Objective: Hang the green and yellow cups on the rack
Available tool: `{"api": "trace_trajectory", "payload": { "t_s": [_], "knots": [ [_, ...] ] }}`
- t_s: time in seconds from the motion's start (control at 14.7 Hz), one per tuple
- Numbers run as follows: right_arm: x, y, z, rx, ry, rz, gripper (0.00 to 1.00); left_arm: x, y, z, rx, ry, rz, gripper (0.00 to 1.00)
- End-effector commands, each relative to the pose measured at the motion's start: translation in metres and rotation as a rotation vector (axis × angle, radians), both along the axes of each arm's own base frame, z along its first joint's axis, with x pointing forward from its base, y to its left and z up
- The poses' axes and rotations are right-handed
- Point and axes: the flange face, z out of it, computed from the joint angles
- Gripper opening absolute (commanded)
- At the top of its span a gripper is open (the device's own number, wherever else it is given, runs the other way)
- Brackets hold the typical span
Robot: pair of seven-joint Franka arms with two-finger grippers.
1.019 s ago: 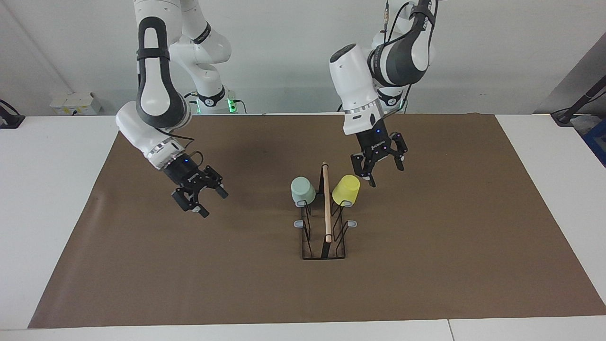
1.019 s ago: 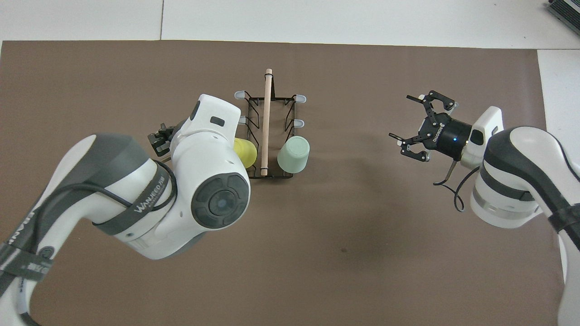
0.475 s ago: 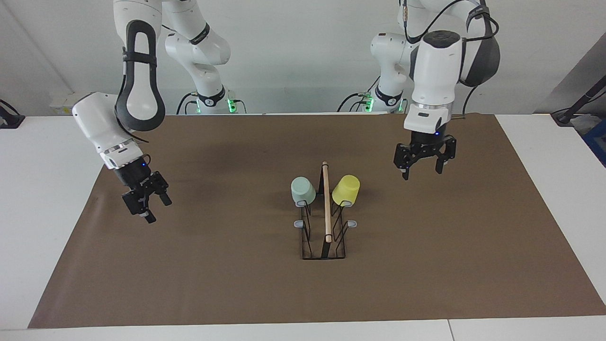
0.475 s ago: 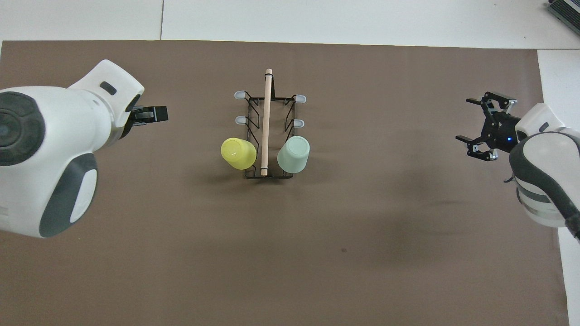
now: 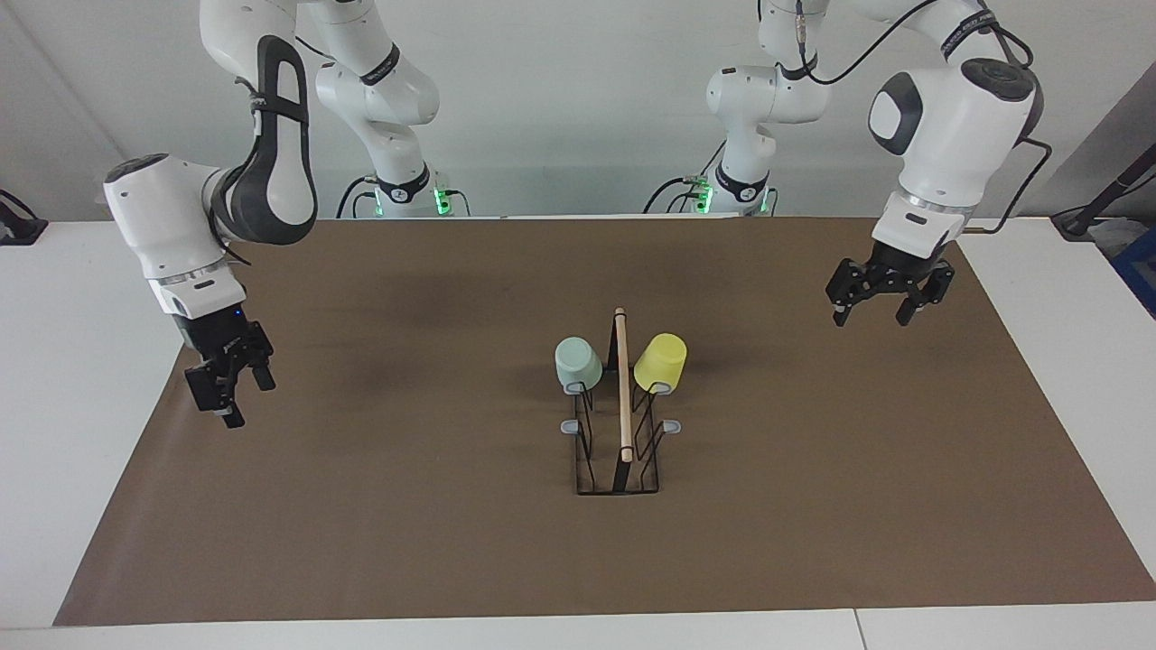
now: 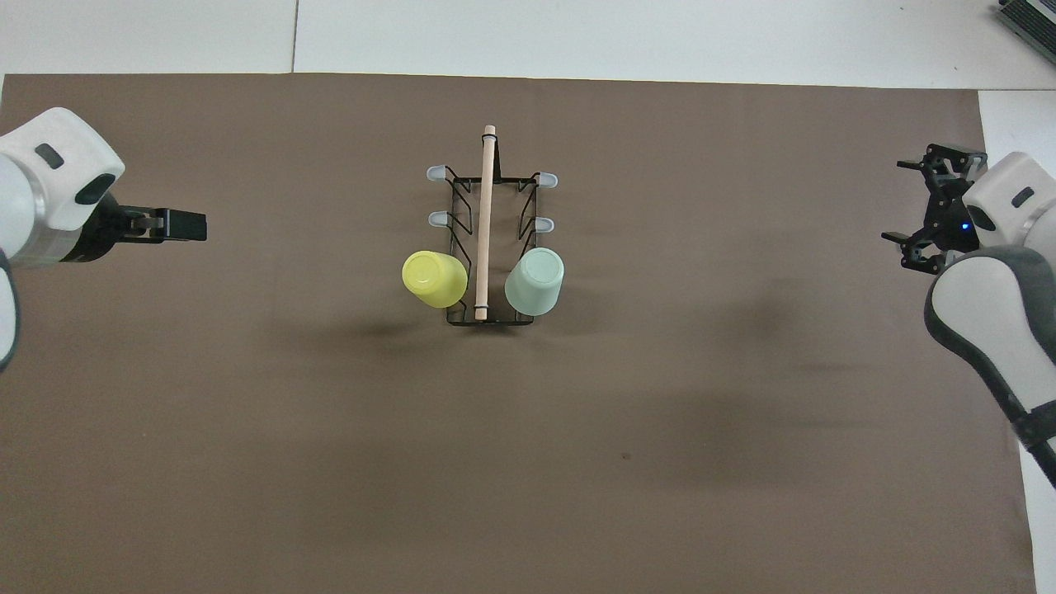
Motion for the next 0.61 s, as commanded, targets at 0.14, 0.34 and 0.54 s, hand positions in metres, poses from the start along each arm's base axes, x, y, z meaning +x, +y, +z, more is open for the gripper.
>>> {"api": "trace_trajectory", "payload": {
  "t_s": [0.14,0.34,0.54],
  "knots": [
    [0.004,0.020,0.029,0.019,0.093,-0.215,1.00,-0.007,0.024,0.022,0.005,0.060,-0.094,1.00],
    [-0.003,0.049,0.048,0.048,0.139,-0.417,1.00,-0.010,0.022,0.048,0.009,0.097,-0.103,1.00],
    [-0.012,0.084,0.069,0.030,0.164,-0.681,1.00,-0.017,0.008,0.058,0.015,0.140,-0.123,1.00]
  ]
}}
